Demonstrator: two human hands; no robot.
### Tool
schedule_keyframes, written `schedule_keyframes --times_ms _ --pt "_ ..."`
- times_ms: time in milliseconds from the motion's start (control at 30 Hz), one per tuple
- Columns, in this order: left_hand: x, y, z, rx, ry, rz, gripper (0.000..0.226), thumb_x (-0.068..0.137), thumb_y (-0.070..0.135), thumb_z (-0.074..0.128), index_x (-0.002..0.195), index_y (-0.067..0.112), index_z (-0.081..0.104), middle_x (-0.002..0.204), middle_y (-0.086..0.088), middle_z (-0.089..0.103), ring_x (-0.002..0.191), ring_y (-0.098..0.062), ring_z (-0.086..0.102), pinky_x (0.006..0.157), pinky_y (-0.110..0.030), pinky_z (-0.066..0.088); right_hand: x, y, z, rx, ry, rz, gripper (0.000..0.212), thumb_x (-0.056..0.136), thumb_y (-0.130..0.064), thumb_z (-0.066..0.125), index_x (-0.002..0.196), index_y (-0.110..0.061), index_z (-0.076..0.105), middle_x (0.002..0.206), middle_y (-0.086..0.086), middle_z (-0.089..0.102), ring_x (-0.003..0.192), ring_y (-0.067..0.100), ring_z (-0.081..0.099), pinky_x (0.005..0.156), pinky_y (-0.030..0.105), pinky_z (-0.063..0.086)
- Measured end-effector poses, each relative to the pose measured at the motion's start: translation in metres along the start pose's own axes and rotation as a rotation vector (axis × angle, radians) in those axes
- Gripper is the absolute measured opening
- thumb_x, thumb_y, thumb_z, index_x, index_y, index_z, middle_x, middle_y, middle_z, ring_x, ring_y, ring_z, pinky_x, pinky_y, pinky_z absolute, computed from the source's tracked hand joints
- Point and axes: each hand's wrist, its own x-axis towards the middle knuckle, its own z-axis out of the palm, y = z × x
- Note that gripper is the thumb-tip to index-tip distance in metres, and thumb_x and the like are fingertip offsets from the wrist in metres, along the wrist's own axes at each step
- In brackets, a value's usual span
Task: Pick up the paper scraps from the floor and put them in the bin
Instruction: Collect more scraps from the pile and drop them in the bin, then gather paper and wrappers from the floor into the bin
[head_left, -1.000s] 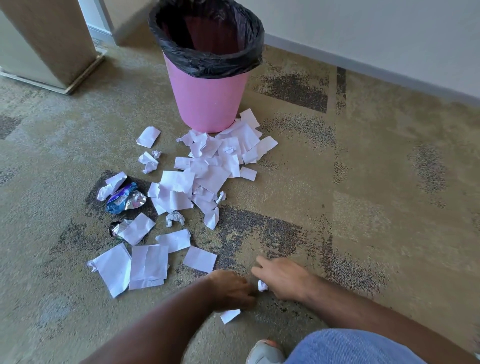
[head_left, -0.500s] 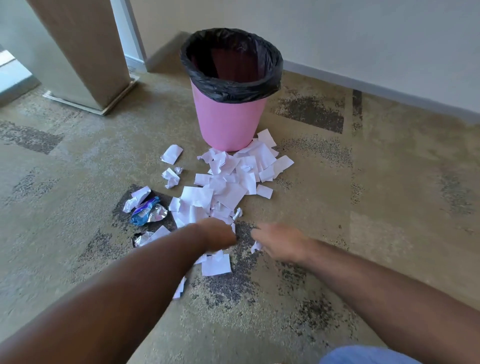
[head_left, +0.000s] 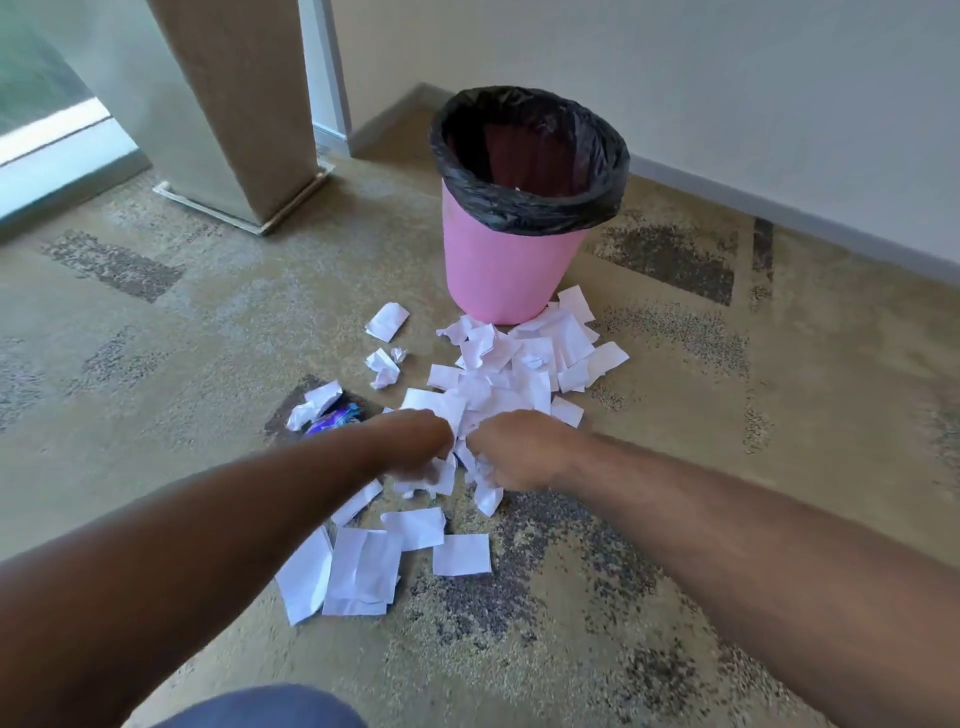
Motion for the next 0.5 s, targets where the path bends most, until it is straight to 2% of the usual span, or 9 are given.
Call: schedule_keyframes --times_ms 100,167,267,400,500 --pt "-0.022 -0.007 0.048 -0.149 0.074 -0.091 0.029 0.089 0.033 0.07 0.114 0.016 0.068 0.117 -0.005 0.062 0.114 -0.024 0.058 0.093 -0.033 0.048 0.007 -0.024 0.039 0.074 -0.062 0.003 0.013 0.09 -0.017 0.055 0.098 -0.009 0.062 0.099 0.012 0.062 0.086 0.033 0.061 0.057 0.031 0.036" --pt "-0.036 -0.004 0.08 -0.216 0.119 -0.16 0.026 0.089 0.037 0.069 0.108 0.02 0.068 0.118 -0.001 0.057 0.114 -0.022 0.054 0.093 -0.037 0.049 0.006 -0.039 0.07 0.14 -0.069 0.0 0.009 0.09 -0.014 0.055 0.091 -0.006 0.06 0.096 0.014 0.056 0.084 0.035 0.059 0.056 0.035 0.042" --pt "-0.053 0.007 0.115 -0.25 0.151 -0.257 0.022 0.089 0.042 0.067 0.101 0.024 0.066 0.127 0.003 0.049 0.118 -0.021 0.047 0.09 -0.041 0.048 -0.003 -0.059 0.107 0.186 -0.026 0.027 0.015 0.089 -0.007 0.055 0.104 -0.006 0.06 0.11 0.014 0.049 0.097 0.034 0.054 0.065 0.041 0.045" --pt "-0.058 0.012 0.146 -0.217 0.223 -0.268 0.015 0.088 0.034 0.071 0.095 0.023 0.062 0.122 0.001 0.047 0.11 -0.023 0.048 0.074 -0.035 0.041 -0.009 -0.071 0.126 0.187 0.11 0.081 0.027 0.081 0.003 0.061 0.106 -0.008 0.058 0.118 0.011 0.046 0.106 0.03 0.048 0.071 0.042 0.045" --pt "-0.056 0.011 0.158 -0.289 0.242 -0.225 0.012 0.088 0.022 0.072 0.094 0.019 0.062 0.113 -0.001 0.047 0.106 -0.023 0.05 0.081 -0.035 0.047 -0.008 -0.074 0.134 0.214 0.133 0.124 0.026 0.08 0.008 0.059 0.1 -0.008 0.056 0.116 0.009 0.043 0.104 0.029 0.049 0.069 0.042 0.046"
